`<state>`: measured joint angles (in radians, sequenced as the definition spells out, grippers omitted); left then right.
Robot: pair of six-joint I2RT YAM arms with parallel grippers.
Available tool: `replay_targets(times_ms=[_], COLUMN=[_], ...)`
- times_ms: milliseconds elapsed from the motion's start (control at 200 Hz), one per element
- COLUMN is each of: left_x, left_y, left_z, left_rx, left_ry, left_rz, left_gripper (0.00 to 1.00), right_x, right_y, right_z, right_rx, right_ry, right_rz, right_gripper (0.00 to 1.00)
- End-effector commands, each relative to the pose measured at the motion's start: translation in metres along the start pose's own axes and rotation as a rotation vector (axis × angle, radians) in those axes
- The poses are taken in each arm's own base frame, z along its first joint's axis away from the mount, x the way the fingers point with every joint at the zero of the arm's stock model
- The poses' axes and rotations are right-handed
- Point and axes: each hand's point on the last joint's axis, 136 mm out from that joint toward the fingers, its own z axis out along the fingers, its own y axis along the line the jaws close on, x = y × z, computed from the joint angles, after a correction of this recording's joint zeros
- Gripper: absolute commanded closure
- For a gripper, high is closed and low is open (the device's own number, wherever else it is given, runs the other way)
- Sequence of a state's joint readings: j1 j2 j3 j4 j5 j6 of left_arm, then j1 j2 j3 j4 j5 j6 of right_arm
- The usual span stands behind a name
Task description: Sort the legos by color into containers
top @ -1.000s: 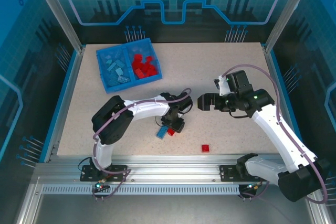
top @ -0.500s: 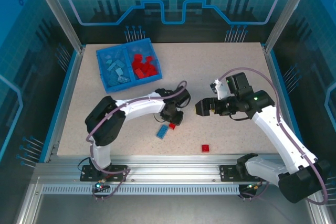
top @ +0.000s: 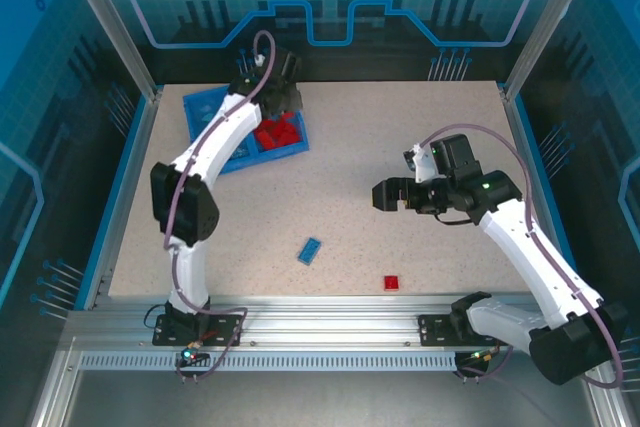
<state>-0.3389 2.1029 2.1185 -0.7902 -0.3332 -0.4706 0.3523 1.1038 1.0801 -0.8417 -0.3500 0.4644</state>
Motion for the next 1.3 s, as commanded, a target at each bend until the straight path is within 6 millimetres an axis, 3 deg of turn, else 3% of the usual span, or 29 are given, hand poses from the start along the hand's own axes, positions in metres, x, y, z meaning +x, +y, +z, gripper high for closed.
replay_targets(times_ms=[0, 130, 260, 375, 485, 610, 835, 960, 1086, 1196, 1296], left_x=[-0.007, -0.022, -0.027, -0.028, -0.031, -0.037, -0.039, -0.009, 0.030, 0.075, 0.121], left_y=[0.027, 0.039, 0.042, 0.039, 0.030, 0.021, -0.012, -0.036, -0.052, -0.066, -0.077], left_z=[0.039, 0.076, 0.097, 0.100, 0.089, 0.065, -0.020, -0.059, -0.091, -0.119, -0.154], left_rx=[-0.131, -0.127, -0.098, -0.069, -0.024, 0.025, 0.173, 0.265, 0.330, 0.467, 0.676], left_ry=[0.024, 0.024, 0.010, 0.012, 0.021, 0.020, -0.011, -0.001, 0.027, 0.072, 0.112], left_rz=[-0.029, -0.105, -0.149, -0.162, -0.156, -0.140, -0.027, 0.139, 0.342, 0.500, 0.646], left_gripper=[0.82, 0.79, 0.72, 0.65, 0.60, 0.52, 0.51, 0.46, 0.43, 0.36, 0.20], right_x=[-0.016, -0.016, -0.009, 0.001, 0.016, 0.033, 0.081, 0.114, 0.148, 0.160, 0.165], right_y=[0.001, -0.001, -0.007, -0.017, -0.028, -0.035, -0.039, -0.047, -0.058, -0.067, -0.069], right_z=[-0.011, -0.019, -0.027, -0.033, -0.034, -0.029, -0.015, -0.009, 0.014, 0.030, 0.048], right_rx=[0.023, 0.054, 0.089, 0.146, 0.185, 0.191, 0.173, 0.238, 0.308, 0.384, 0.409], right_ry=[-0.051, -0.059, -0.068, -0.063, -0.043, -0.001, 0.134, 0.203, 0.296, 0.305, 0.306], right_rz=[0.001, -0.001, 0.013, 0.040, 0.073, 0.107, 0.168, 0.182, 0.208, 0.223, 0.218], right_gripper=[0.00, 0.00, 0.00, 0.00, 0.00, 0.00, 0.00, 0.00, 0.00, 0.01, 0.04])
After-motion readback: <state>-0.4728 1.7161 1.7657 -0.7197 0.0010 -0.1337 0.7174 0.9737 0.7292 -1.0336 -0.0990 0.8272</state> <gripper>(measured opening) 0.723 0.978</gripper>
